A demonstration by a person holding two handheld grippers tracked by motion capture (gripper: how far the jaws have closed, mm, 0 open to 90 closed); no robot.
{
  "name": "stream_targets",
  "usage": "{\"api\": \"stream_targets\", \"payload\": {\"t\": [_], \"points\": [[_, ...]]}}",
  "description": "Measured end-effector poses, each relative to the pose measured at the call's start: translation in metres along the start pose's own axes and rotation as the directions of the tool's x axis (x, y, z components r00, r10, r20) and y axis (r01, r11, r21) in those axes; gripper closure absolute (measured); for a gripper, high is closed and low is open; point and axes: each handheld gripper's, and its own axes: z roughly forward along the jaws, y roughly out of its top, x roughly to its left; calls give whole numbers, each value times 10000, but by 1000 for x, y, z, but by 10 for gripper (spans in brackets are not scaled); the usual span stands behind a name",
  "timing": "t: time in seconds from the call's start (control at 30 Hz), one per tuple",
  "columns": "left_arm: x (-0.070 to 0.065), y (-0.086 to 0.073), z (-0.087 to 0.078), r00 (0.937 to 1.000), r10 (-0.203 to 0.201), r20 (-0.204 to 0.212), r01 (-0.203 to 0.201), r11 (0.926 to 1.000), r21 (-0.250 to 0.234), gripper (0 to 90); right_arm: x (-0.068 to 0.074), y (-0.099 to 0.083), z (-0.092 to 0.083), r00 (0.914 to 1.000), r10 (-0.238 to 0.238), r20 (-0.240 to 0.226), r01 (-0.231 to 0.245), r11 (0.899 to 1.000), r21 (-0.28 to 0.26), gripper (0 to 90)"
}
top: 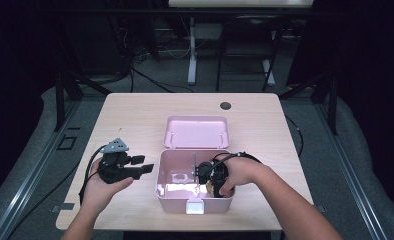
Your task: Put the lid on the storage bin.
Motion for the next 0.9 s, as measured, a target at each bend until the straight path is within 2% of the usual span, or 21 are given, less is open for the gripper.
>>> {"api": "stream_targets", "payload": {"t": [0.47, 0.9], "points": [[-1, 0, 0, 10000, 13, -16, -13, 10000, -37, 489, -1, -2, 7, 9998, 35, -213, -43, 9994, -339, 198], [0, 0, 0, 10000, 5, -20, -5, 10000, -43, 488, -2, -2, 9, 9995, 117, -301, -127, 9993, -342, 197]]}}
